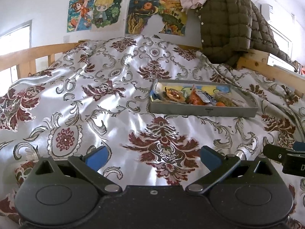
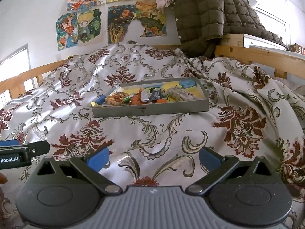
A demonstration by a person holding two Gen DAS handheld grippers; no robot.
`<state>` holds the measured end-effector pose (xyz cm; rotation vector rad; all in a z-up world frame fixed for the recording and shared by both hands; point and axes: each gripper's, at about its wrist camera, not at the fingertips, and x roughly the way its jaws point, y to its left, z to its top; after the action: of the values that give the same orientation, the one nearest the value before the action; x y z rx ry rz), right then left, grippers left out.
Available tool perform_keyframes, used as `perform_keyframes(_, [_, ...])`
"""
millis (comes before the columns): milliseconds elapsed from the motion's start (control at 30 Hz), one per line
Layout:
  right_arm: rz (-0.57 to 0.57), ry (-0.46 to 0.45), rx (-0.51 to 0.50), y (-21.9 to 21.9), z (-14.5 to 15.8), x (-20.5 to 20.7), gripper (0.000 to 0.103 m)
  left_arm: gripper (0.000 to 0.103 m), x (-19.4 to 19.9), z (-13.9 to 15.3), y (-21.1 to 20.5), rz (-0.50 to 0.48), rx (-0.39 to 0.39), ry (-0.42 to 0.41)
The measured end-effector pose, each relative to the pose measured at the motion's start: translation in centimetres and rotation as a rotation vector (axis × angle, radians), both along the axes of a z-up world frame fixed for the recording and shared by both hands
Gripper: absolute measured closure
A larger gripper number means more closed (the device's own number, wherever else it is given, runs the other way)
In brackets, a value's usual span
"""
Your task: Organize snacks
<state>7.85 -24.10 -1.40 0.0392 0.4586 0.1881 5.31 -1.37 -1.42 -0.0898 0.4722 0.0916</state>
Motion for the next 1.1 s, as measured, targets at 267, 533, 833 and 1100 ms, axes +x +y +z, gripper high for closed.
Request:
perform_keyframes(267, [0.000, -0.001, -0.001, 0.06, -0.01, -0.04, 0.000, 0.001, 0.02, 0.10, 0.00, 0.003, -0.004, 0.006])
perform_keyframes(533, [0.002, 0.001, -0.002, 0.06, 0.02, -0.08, 0.000, 0.001, 0.03, 0.11, 0.06, 0.003, -0.006, 0.009])
perform_keyframes(833, [0.001, 0.001, -0.003, 0.09, 0.00, -0.08, 0.000, 0.001, 0.03, 0.09, 0.03, 0.004, -0.005, 0.010])
perform_keyframes(1100, [0.001, 0.001, -0.003, 0.10, -0.01, -0.08, 0.000, 0.001, 0.04, 0.09, 0.02, 0.004, -0.005, 0.011])
